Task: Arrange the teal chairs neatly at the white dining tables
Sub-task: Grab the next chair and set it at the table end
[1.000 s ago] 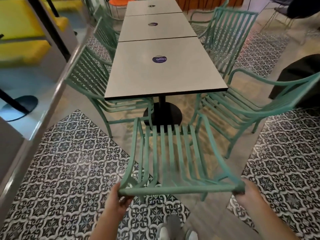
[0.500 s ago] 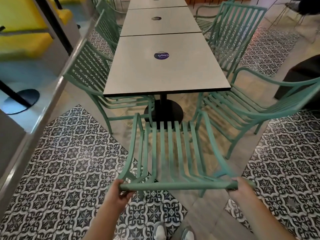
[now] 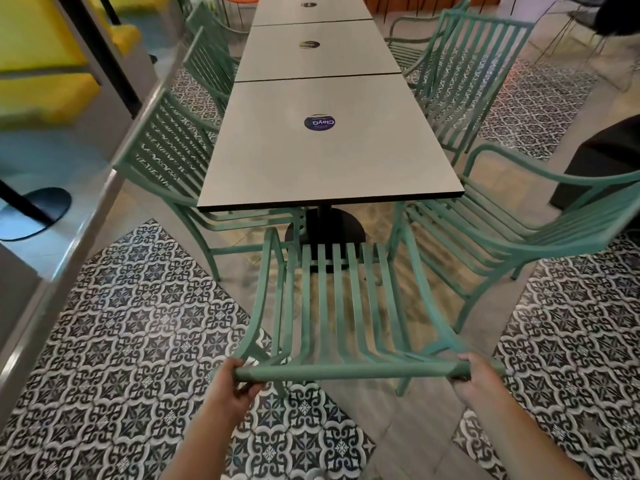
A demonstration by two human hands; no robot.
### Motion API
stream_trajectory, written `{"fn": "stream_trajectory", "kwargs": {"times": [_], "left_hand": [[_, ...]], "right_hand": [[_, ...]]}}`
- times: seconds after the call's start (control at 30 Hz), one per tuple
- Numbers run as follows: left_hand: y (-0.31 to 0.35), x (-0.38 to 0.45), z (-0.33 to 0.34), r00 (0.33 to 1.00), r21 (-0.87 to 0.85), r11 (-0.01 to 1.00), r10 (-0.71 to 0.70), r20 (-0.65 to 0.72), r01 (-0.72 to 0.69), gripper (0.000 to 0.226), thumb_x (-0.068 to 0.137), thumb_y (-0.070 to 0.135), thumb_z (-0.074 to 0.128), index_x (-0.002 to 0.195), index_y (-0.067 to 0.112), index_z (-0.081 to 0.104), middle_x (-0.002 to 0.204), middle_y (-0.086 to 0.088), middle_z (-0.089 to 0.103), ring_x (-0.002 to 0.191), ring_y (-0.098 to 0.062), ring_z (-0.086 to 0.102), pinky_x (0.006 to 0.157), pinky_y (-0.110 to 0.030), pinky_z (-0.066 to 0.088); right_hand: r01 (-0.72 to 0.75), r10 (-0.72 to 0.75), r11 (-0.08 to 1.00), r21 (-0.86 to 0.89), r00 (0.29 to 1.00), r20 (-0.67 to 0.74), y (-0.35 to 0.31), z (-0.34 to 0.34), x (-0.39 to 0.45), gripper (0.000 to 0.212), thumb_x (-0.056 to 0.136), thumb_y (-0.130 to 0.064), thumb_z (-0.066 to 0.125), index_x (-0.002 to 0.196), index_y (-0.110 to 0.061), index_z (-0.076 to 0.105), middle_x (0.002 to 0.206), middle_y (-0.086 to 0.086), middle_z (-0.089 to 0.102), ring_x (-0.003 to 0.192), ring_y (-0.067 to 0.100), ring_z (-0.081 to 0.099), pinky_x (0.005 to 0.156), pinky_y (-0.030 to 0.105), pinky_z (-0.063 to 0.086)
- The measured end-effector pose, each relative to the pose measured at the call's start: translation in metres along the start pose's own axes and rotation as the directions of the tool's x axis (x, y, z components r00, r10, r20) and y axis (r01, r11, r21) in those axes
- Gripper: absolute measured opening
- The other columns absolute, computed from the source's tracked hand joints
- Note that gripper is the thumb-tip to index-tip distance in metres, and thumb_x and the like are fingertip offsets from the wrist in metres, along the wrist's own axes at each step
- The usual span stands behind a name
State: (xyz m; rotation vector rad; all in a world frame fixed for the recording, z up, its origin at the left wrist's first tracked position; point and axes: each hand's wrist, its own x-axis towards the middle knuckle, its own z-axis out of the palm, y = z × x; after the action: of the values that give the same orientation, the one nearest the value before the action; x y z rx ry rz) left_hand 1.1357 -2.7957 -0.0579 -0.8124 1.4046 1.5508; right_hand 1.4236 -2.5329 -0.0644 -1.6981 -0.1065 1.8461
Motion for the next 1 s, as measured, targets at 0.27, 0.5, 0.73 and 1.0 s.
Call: {"fn": "stream_trajectory", "kwargs": {"times": [0.27,0.5,0.73,1.0], "left_hand": [[0.011,0.008,0.018,1.0,-0.017,1.0,0.0,-0.02,-0.001,0.038,0.095,0.016,0.052,0.13,0.001,0.048,0.127,-0.027,0.05,0.098,-0.037,0.057,0.044,-0.037,0.056],[0.018,0.014,0.026,1.0,0.027,1.0,-0.015,-0.025,0.016,0.035,0.094,0.018,0.052,0.126,0.003,0.05,0.128,-0.026,0.051,0.109,-0.038,0.058,0.065,-0.047,0.058],[0.019,0.017,0.033,0.999,0.021,1.0,-0.018,-0.033,0.019,0.033,0.095,0.02,0.051,0.123,0.002,0.051,0.125,-0.027,0.053,0.102,-0.037,0.06,0.079,-0.044,0.056],[0.017,0.014,0.031,0.999,0.007,1.0,0.005,-0.041,-0.005,0.026,0.097,0.022,0.051,0.116,0.005,0.052,0.125,-0.025,0.052,0.088,-0.033,0.059,0.07,-0.039,0.056]], "right_hand": [[0.013,-0.014,0.999,-0.035,1.0,-0.004,-0.011,0.017,0.023,0.009,0.092,0.0,0.041,0.094,-0.007,0.046,0.084,0.013,0.05,0.071,0.022,0.051,0.054,0.031,0.05],[0.02,-0.02,1.0,-0.02,1.0,0.0,-0.017,0.023,0.035,0.009,0.09,0.0,0.044,0.095,-0.008,0.046,0.087,0.012,0.048,0.074,0.022,0.051,0.061,0.033,0.044],[0.036,-0.036,0.999,-0.02,0.999,-0.008,-0.021,0.028,0.037,0.011,0.091,0.0,0.044,0.088,-0.011,0.043,0.085,0.01,0.046,0.073,0.021,0.049,0.06,0.032,0.043],[0.042,-0.042,0.999,0.002,0.998,-0.045,-0.017,0.022,0.046,0.029,0.089,-0.003,0.05,0.117,-0.01,0.044,0.091,0.012,0.051,0.078,0.024,0.054,0.059,0.034,0.046]]}}
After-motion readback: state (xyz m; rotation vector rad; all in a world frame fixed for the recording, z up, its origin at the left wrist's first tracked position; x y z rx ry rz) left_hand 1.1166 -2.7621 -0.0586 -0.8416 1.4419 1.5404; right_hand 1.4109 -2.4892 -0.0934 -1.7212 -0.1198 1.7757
